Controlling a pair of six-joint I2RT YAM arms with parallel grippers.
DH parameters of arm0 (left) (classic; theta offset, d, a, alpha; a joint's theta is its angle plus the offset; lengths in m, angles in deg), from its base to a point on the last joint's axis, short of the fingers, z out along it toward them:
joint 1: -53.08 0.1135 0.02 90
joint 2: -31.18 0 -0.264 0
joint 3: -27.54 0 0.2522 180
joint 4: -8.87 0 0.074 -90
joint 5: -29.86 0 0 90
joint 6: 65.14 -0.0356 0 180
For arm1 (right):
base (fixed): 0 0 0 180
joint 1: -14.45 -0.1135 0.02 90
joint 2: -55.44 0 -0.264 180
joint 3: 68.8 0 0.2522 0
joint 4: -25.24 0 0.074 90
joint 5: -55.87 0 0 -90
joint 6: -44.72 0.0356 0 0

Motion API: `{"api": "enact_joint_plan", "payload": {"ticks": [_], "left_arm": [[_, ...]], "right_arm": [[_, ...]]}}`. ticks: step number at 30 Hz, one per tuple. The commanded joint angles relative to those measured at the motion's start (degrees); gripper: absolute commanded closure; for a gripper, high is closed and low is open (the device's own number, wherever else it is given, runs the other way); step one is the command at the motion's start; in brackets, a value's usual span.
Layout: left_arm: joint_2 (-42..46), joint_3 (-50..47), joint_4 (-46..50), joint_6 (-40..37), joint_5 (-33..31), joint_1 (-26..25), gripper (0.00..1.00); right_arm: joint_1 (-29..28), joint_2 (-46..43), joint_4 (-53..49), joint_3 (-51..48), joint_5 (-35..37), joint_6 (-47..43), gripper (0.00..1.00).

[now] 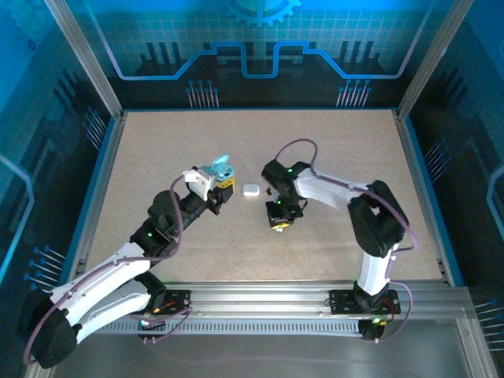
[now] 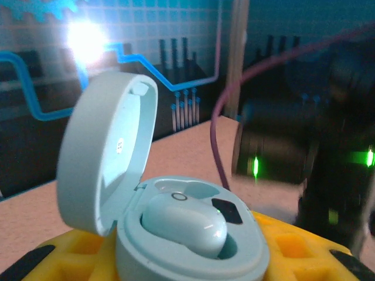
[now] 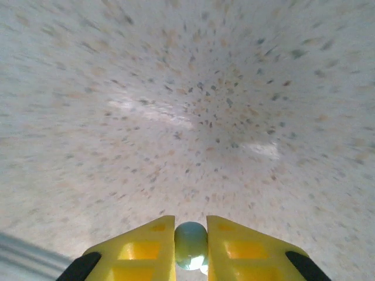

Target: Insert wireless bluetooth earbuds into charging case

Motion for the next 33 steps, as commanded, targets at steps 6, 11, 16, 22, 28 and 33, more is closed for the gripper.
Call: {"api": "enact_joint_plan", "payload": {"ticks": [6, 11, 16, 22, 28, 33], "left_arm": [[-9.57, 1.15, -15.37, -0.29, 15.58, -0.06, 0.70], [-16.36, 2.96, -22.79, 2.24, 23.37, -0.04, 0.70], [-21.97, 5.09, -30.53, 6.95, 28.19, 0.00, 0.70], [-24.52, 7.03, -31.86, 8.98, 30.87, -0.05, 0.70], [-24.75, 7.89, -31.29, 9.55, 32.03, -0.01, 0.70], [-24.72, 8.14, -30.88, 9.96, 32.55, -0.12, 0.70]], "right_arm": [[10.90, -18.03, 0.33, 4.87, -15.68, -3.61, 0.82], [12.50, -21.58, 4.41, 7.14, -26.32, -2.73, 0.81], [12.50, -22.38, 10.47, 6.57, -34.71, 0.32, 0.81], [12.49, -22.64, 13.05, 5.59, -36.94, 1.87, 0.81], [12.38, -22.13, 14.69, 4.68, -37.48, 3.18, 0.81], [12.24, -22.03, 16.09, 4.53, -37.35, 4.17, 0.81]]}}
